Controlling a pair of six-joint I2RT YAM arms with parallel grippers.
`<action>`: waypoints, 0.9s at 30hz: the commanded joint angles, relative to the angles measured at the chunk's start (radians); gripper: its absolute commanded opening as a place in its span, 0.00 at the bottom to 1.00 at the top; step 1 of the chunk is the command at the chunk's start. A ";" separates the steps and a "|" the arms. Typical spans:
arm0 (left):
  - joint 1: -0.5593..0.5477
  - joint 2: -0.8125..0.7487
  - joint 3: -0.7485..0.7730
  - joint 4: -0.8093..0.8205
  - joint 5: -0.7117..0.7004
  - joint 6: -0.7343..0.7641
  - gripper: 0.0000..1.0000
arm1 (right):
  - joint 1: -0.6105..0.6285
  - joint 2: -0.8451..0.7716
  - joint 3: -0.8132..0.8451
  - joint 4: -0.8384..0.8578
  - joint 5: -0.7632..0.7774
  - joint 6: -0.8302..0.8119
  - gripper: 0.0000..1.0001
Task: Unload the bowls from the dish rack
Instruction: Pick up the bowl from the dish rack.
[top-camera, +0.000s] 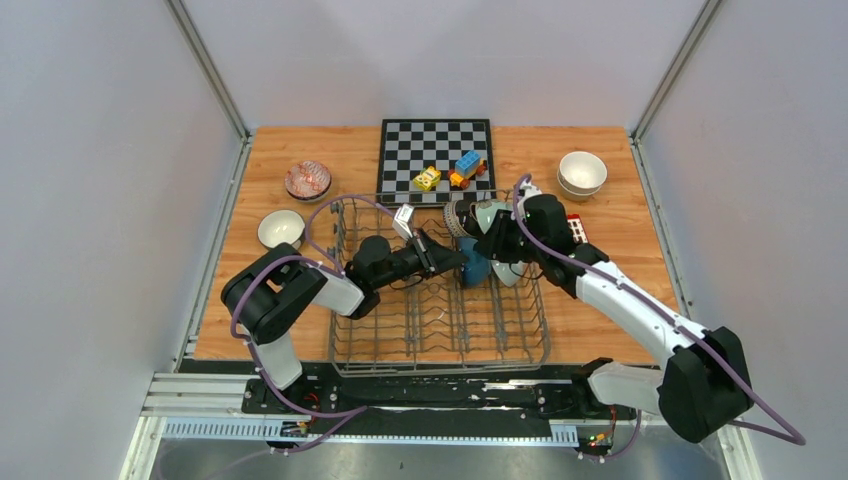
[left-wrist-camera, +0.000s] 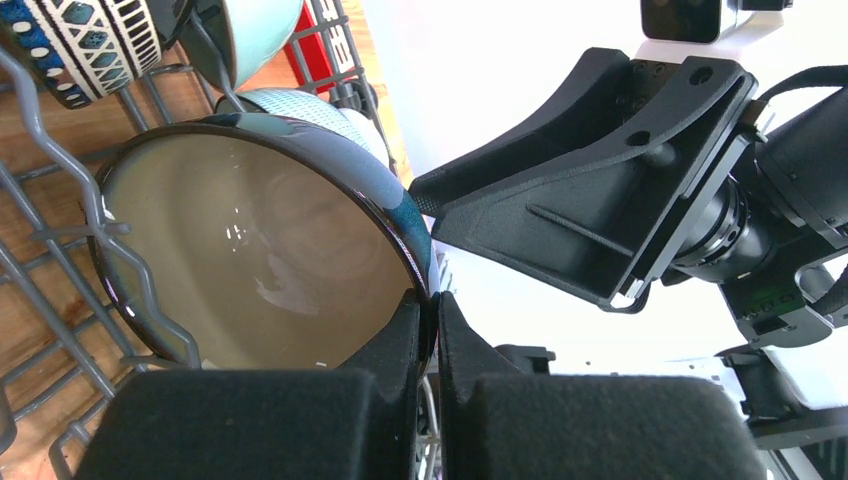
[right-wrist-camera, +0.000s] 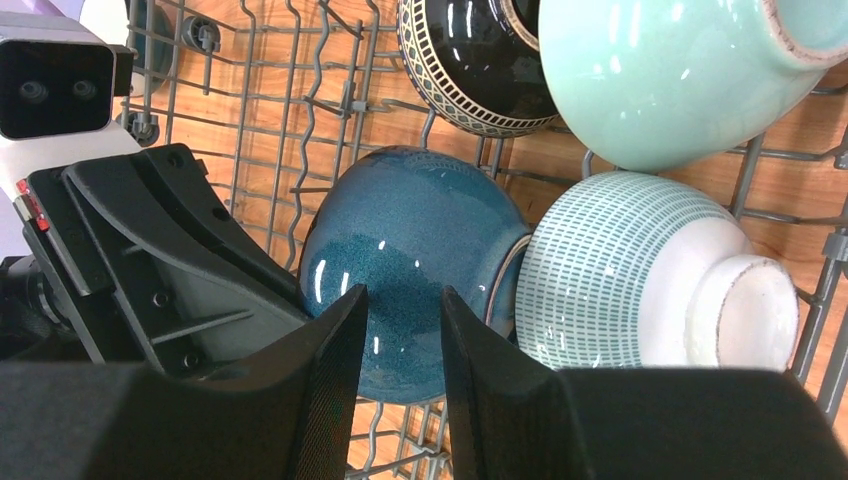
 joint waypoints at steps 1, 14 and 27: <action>0.006 -0.016 0.026 0.140 0.016 -0.002 0.00 | -0.006 -0.030 0.032 -0.052 0.000 -0.016 0.37; 0.007 -0.052 0.063 0.105 0.040 0.008 0.00 | -0.051 -0.144 0.085 -0.115 -0.016 0.004 0.56; 0.007 -0.087 0.031 0.115 0.035 0.009 0.00 | -0.050 -0.217 0.101 -0.172 -0.009 0.002 0.57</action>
